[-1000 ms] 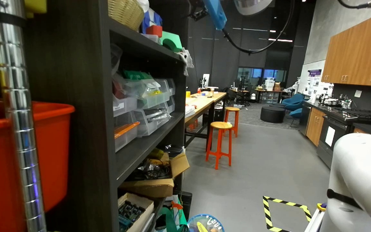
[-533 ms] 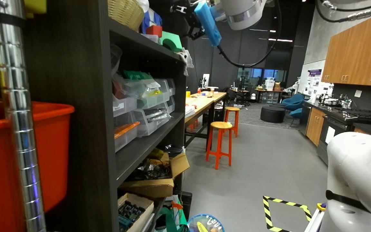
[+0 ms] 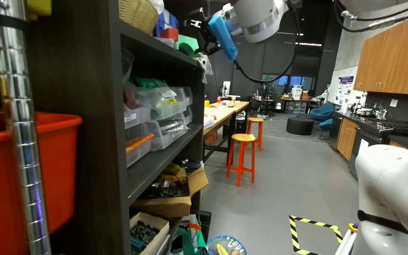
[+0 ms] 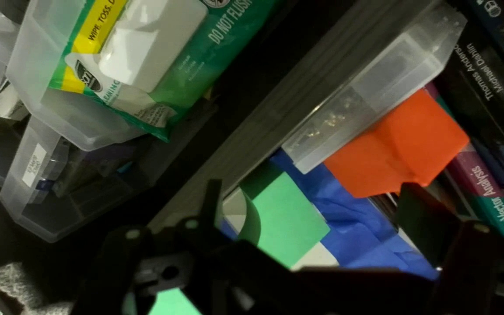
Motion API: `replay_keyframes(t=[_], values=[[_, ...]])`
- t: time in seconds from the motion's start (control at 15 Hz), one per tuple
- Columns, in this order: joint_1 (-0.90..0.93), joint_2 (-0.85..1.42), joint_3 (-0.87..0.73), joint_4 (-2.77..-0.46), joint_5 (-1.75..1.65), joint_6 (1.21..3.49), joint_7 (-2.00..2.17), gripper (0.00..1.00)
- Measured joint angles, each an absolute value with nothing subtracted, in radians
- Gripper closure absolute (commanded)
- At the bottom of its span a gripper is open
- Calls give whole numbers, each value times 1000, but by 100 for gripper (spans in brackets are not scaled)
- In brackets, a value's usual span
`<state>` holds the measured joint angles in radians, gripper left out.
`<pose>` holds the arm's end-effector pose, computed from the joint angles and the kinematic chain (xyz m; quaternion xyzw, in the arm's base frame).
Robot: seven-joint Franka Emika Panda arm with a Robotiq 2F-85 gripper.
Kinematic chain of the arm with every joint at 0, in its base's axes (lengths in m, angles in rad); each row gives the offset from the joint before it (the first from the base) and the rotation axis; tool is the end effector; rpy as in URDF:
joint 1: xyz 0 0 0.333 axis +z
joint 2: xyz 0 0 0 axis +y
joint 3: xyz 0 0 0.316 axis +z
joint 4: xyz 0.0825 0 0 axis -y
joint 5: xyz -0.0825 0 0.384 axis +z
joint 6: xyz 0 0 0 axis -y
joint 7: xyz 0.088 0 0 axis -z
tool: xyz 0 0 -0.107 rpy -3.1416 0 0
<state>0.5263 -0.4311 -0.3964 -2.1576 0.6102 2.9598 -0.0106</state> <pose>0.4838 -0.0187 0.6872 -0.7858 0.1884 -0.4985 0.3138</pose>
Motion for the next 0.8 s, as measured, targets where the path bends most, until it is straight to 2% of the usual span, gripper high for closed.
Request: replay_keyframes(t=[0.47, 0.8], values=[[480, -422, -425, -2189, 610, 2912, 47, 0], [298, -408, -333, -2215, 593, 2739, 146, 0]])
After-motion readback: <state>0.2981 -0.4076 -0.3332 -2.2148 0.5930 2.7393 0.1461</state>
